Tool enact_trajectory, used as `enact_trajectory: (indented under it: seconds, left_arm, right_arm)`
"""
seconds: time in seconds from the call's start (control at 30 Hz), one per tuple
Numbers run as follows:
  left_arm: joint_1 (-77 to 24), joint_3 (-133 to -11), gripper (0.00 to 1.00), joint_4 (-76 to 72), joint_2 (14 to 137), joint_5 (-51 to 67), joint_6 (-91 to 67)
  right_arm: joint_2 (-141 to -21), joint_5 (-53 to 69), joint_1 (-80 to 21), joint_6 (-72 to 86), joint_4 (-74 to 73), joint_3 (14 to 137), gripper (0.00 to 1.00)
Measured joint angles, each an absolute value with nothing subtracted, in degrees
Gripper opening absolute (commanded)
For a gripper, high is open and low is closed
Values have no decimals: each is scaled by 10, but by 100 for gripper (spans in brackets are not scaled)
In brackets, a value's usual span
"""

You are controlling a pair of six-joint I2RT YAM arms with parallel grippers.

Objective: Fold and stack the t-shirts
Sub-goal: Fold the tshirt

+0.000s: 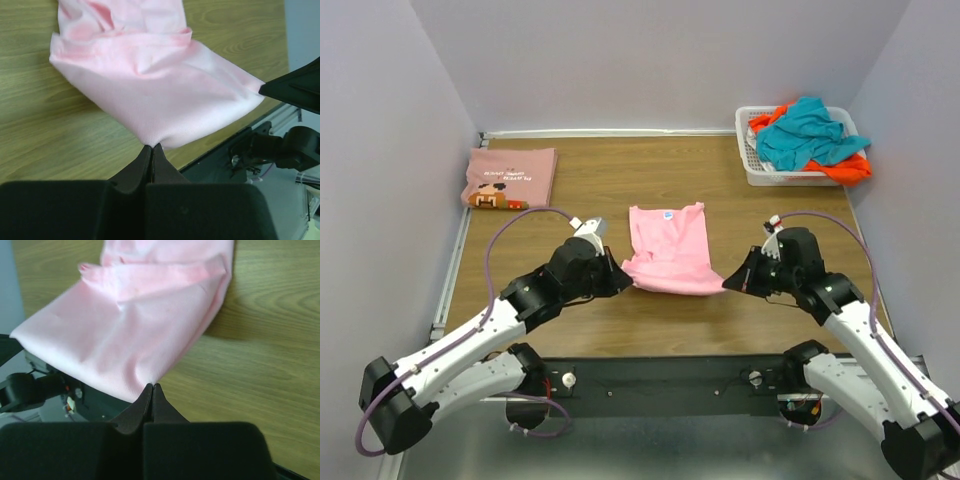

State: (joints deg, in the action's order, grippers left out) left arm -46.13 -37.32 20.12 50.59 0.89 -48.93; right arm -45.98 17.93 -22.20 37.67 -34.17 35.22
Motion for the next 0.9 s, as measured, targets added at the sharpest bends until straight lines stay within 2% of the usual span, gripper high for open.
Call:
enact_trajectory:
  seconds: [0.23, 0.5, 0.9]
  left_arm:
    - [-463, -406, 0, 213, 480, 5, -482]
    - [-453, -464, 0, 209, 559, -33, -453]
    - [-329, -502, 0, 123, 660, 18, -378]
  right_arm:
    - [-433, 200, -224, 375, -376, 411, 1]
    - [-485, 141, -225, 375, -385, 464, 0]
    - [-611, 67, -225, 375, -307, 525, 0]
